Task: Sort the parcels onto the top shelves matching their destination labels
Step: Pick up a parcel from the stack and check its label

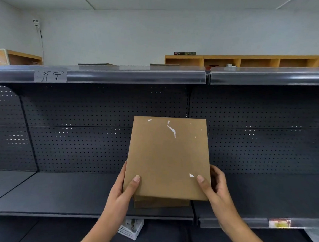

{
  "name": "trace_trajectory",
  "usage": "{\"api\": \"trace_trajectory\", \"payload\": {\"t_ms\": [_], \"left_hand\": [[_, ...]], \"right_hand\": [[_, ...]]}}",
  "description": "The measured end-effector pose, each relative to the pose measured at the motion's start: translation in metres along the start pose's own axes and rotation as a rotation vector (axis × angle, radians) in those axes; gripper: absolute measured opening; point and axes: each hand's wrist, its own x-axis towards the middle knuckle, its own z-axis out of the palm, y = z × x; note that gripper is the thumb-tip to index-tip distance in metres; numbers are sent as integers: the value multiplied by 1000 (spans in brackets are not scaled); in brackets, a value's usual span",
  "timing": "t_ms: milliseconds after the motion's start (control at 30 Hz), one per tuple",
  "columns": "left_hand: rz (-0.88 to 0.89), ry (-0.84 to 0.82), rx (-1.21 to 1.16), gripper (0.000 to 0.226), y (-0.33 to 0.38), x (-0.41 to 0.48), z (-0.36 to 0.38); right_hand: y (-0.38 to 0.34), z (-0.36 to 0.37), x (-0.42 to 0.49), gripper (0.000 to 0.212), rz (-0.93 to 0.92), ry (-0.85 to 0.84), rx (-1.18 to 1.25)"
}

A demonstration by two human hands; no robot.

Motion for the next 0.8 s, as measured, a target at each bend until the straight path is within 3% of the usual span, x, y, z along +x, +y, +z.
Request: {"api": "trace_trajectory", "payload": {"t_ms": [133, 333, 533, 800], "left_hand": [[11, 2, 33, 67, 1, 1, 0], [15, 50, 28, 65, 3, 0, 3], [-3, 101, 46, 72, 6, -1, 2], [120, 102, 409, 61, 10, -4, 28]], "right_hand": [[-8, 3, -3, 76, 29, -17, 29], [-17, 2, -3, 84, 54, -37, 41], [-18, 0, -2, 60, 55, -54, 30], [-27, 21, -9, 61, -115, 106, -12]]}}
